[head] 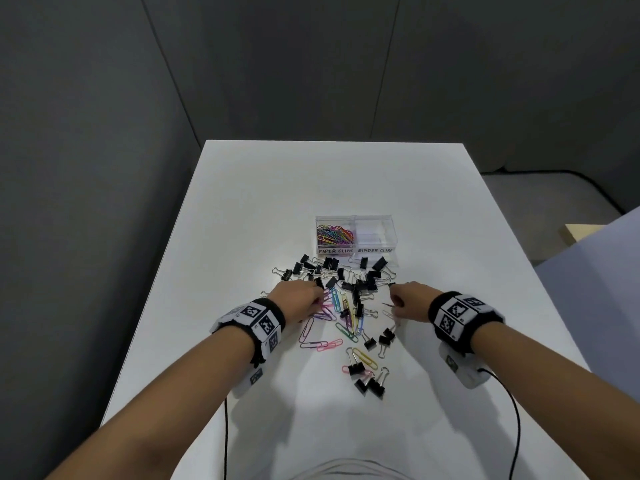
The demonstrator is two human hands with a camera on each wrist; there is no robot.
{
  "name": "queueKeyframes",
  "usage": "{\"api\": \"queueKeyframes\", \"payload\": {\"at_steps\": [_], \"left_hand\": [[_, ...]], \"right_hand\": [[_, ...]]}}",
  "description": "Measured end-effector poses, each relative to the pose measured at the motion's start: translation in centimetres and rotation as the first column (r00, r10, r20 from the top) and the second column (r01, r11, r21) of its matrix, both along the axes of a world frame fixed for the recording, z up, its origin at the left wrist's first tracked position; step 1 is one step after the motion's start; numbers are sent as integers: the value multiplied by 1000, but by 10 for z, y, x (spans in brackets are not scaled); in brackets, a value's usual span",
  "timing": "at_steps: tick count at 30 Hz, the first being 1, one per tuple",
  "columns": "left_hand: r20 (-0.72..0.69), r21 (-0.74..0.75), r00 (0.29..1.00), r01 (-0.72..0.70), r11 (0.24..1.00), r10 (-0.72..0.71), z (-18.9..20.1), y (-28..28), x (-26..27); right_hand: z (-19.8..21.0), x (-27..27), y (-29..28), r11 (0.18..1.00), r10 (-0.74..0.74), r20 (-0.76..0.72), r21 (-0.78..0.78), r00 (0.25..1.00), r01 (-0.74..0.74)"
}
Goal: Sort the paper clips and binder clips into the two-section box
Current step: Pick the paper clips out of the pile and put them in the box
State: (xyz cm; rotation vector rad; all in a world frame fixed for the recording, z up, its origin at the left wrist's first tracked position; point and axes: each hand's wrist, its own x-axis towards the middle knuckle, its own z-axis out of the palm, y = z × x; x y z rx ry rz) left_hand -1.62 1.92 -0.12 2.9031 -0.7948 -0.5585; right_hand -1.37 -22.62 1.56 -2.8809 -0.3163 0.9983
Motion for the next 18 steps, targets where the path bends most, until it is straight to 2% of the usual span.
{"api": "queueKeyframes", "payload": {"at_steps": [5,9,15,18], "left_hand": [[-25,1,999,-33,999,33,-1,5,0],[-52,16,994,-91,996,91,-1,3,-2],[-35,-31,976,-216,976,215,0,1,-2],[-60,-21,972,-230,973,228,1,1,-4]], "right_hand": [[7,-4,8,991,-79,-5,110,997,79],[5,-8,28,986,-77,-8,149,997,78],[-4,-10,65,992,5,113,127,994,-19],[-8,-12,74,988,138,149,50,979,-147]]}}
